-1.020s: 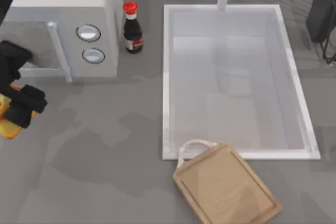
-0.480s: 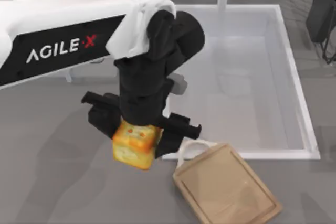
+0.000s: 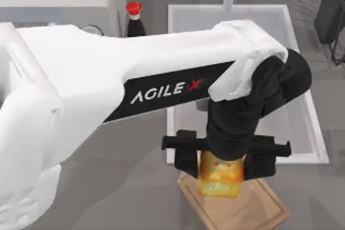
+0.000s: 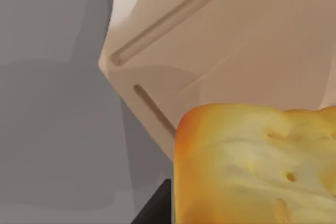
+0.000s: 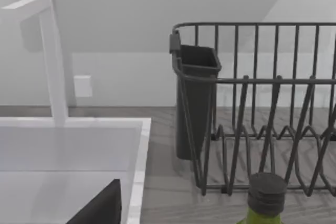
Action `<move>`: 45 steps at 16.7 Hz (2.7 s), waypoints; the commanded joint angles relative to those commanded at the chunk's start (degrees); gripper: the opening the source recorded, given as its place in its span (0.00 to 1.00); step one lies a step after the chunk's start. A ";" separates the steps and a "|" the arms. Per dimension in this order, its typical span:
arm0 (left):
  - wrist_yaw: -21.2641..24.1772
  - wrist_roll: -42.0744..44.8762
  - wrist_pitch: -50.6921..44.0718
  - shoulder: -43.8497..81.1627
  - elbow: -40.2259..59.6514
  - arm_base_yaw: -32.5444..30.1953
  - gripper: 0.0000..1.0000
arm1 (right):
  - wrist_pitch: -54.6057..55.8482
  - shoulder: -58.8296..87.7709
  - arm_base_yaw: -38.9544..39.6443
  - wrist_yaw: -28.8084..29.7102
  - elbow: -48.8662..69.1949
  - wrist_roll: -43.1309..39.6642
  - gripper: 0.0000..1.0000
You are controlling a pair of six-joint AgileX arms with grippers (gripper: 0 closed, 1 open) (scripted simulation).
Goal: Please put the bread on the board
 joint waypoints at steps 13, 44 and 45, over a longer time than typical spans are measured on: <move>-0.63 -3.81 2.95 1.75 1.63 0.06 0.00 | 0.00 0.00 0.00 0.00 0.00 0.00 1.00; -0.69 -3.81 10.54 3.58 -3.88 -0.16 1.00 | 0.00 0.00 0.00 0.00 0.00 0.00 1.00; -0.69 -3.81 10.54 3.58 -3.88 -0.16 1.00 | 0.00 0.00 0.00 0.00 0.00 0.00 1.00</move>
